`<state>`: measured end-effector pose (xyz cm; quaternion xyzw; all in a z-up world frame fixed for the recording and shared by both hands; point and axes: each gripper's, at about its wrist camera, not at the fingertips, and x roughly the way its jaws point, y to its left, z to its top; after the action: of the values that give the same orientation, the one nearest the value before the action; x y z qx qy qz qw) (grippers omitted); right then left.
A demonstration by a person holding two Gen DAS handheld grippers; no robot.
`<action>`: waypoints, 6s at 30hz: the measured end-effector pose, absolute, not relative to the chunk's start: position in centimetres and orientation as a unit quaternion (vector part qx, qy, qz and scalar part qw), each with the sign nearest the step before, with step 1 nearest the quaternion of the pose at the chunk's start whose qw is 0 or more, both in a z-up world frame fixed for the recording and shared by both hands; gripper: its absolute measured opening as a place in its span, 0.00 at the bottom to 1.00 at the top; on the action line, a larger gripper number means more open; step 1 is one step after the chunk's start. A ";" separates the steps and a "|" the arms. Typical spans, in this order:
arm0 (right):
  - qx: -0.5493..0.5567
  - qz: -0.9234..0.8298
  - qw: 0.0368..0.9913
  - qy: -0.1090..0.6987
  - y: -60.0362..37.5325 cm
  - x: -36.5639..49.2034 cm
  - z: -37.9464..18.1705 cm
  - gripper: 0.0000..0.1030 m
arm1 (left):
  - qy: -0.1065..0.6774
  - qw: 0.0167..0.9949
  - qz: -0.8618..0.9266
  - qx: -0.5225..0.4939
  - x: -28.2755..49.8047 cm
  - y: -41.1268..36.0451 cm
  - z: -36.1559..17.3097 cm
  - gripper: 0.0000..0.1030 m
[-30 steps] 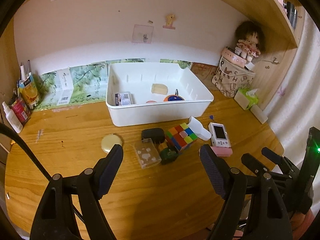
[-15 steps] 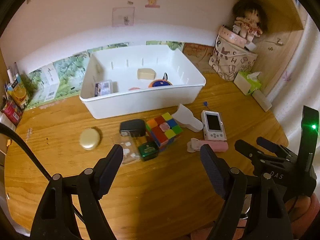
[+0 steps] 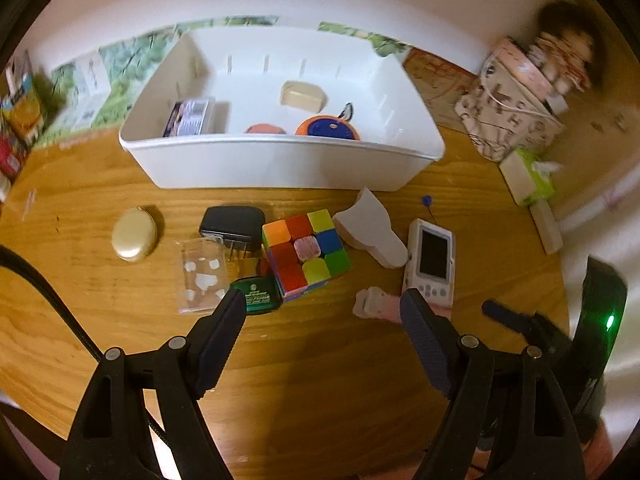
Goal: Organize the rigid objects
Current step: 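Grasp Rubik's cube with left gripper while right gripper grasps pink hair roller, then lift Rubik's cube with left gripper while right gripper lifts pink hair roller, then carry cube over white bin with left gripper while right gripper carries roller there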
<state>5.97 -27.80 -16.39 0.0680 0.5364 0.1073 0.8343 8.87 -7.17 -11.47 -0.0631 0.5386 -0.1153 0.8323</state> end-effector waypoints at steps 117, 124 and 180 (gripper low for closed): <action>-0.070 0.266 0.831 0.484 -20.5 16.8 -5.9 0.23 | 0.527 0.846 -0.026 -0.079 12.6 -3.6 -3.7 0.60; -0.048 0.246 0.843 0.476 -20.2 19.1 -5.5 0.23 | 0.510 0.856 -0.040 -0.067 15.0 -3.0 -2.5 0.60; 0.107 0.170 0.900 0.386 -24.6 23.8 -8.1 0.64 | 0.381 0.917 -0.071 -0.097 22.3 -3.3 -4.8 0.77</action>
<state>23.83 -24.59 -8.09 0.1072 0.3857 0.1701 0.9004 22.32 -3.30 -4.80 -0.0967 0.3813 -0.0715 0.9166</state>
